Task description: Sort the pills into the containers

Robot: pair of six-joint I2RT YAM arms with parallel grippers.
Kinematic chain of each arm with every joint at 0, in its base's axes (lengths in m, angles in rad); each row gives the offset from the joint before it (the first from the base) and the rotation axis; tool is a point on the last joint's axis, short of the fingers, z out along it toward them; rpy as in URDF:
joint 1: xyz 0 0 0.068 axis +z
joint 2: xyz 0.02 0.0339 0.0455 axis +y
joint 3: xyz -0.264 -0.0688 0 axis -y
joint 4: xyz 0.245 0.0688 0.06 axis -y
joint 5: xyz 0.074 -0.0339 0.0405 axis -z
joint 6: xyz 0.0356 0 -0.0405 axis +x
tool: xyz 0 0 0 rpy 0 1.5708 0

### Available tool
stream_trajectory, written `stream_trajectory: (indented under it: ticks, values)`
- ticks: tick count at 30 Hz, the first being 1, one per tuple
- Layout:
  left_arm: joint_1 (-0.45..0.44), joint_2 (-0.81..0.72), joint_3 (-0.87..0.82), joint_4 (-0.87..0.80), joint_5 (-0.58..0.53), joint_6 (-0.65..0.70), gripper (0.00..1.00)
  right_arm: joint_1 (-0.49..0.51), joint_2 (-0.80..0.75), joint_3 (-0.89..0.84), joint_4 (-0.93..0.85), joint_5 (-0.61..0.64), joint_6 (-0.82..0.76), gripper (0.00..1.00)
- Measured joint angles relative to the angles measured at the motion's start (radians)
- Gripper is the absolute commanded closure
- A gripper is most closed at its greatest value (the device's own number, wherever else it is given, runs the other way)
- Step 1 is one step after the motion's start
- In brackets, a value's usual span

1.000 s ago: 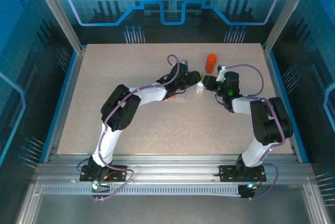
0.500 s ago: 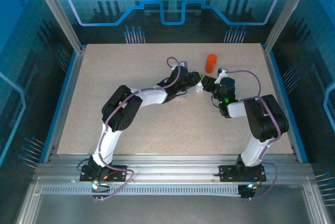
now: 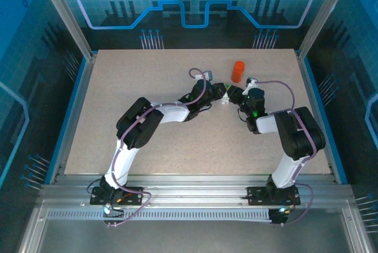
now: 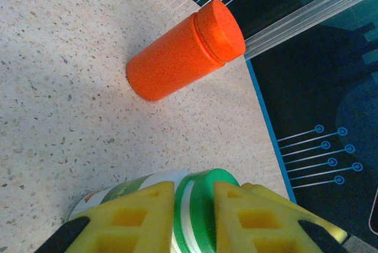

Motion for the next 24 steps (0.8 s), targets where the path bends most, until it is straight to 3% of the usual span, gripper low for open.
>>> stream_trajectory:
  ticks: [9,16,24]
  values:
    - [0.001,0.003,0.005,0.004,0.002,0.049,0.73,-0.010,0.000,0.008,-0.017,-0.021,0.014,0.76]
    - [0.017,-0.002,0.071,-0.128,0.049,0.089,0.69,-0.024,-0.026,0.040,-0.119,-0.047,0.022,0.74]
    - [0.043,-0.054,0.093,-0.299,0.085,0.125,0.66,-0.023,-0.056,0.132,-0.339,-0.071,-0.002,0.64]
